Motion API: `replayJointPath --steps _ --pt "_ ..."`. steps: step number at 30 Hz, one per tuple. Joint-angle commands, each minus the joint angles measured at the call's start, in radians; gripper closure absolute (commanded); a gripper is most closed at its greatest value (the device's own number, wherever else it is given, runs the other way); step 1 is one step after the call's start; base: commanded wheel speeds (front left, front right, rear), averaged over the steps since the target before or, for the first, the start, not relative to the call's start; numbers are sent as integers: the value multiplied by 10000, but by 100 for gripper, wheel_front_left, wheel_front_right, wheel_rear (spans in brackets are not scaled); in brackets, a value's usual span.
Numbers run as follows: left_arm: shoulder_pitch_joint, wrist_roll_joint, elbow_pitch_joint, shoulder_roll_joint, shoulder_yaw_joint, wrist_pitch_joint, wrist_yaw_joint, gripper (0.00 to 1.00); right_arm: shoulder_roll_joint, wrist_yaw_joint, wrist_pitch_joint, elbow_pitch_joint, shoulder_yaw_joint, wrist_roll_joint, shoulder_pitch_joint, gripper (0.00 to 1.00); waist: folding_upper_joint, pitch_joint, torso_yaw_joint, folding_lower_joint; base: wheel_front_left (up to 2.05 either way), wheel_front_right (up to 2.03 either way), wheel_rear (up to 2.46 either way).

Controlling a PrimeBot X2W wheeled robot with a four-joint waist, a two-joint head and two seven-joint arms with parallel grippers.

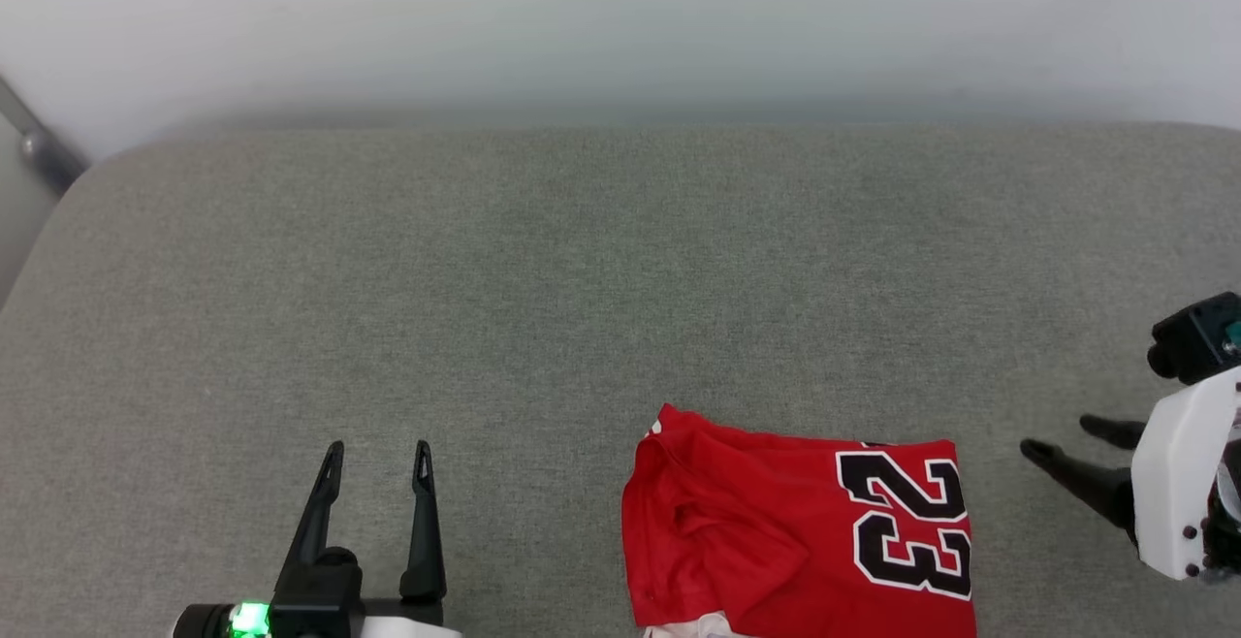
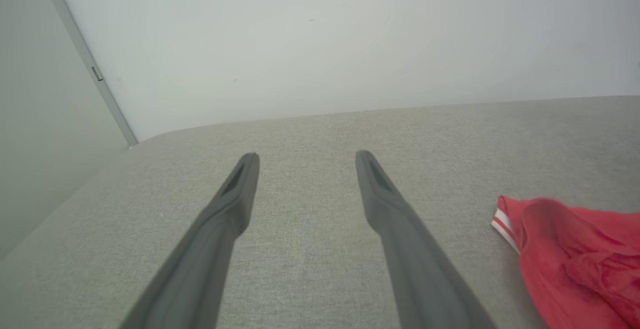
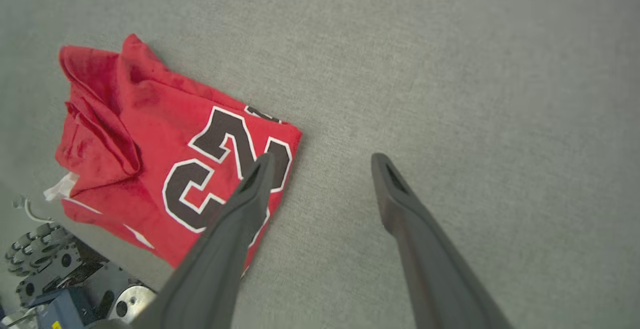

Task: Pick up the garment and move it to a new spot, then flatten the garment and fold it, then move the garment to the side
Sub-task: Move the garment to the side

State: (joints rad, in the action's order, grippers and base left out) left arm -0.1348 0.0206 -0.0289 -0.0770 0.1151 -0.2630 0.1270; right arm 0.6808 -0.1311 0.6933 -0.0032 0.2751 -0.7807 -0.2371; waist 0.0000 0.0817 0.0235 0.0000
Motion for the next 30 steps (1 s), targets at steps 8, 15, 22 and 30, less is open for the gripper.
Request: replayJointPath --steps 8,15,22,30 --pt "733 -120 -23 67 92 -21 -121 0 36 8 1820 588 483 -2439 488 0 0 1027 358 0 0 0 0" --pt "1309 -222 -39 36 223 -21 -218 0 -707 8 1913 903 799 -3363 553 0 0 1816 671 0 0 0 0" --pt "1645 -195 1 52 349 -21 -194 0 -1037 16 1766 1209 1613 -3548 580 0 0 2200 895 0 0 0 0" --pt "1347 -107 146 69 281 -21 -61 0 -356 14 1050 920 1835 -3505 142 100 0 1816 810 0 0 0 0"
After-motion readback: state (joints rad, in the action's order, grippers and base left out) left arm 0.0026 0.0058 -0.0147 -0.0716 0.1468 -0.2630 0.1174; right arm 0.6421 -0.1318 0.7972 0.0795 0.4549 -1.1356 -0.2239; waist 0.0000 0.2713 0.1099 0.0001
